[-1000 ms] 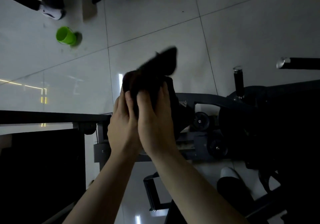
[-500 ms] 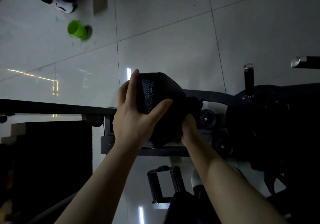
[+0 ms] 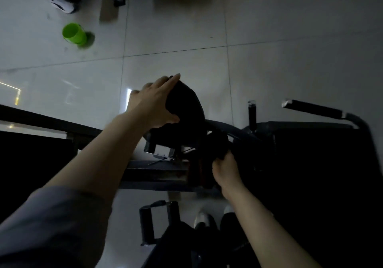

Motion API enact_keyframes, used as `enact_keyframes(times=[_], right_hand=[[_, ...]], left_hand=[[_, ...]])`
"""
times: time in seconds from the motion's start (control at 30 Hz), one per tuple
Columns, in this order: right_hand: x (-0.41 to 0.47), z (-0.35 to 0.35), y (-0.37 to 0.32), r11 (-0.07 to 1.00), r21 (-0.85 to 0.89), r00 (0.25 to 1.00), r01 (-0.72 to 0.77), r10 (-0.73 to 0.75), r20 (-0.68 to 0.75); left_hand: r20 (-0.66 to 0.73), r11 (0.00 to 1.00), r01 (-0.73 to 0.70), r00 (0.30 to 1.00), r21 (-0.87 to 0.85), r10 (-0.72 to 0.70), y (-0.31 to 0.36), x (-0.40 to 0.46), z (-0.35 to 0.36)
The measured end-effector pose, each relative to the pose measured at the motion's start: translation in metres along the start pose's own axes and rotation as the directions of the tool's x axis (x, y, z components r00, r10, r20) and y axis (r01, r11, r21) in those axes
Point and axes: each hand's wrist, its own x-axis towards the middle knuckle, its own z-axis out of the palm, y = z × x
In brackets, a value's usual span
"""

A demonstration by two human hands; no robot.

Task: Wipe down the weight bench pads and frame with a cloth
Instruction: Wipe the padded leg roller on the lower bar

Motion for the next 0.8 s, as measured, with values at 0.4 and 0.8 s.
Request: enact_keyframes(times=[0.4, 0.8], right_hand=[[-0.074, -0.085, 0.019, 0.672, -0.732, 0.919, 0.107, -0.348, -0.185], [-0.208, -0.126, -0.009, 0.618, -0.581, 0.741, 0.529, -0.670, -0.038]], left_hand=[[-0.177, 0.951, -0.223, 0.949, 0.212, 0.262, 0.041, -0.011, 0.024], [-0.285, 0.572, -0.545, 0.827, -0.613, 0.484, 0.135, -0.171, 0.054]])
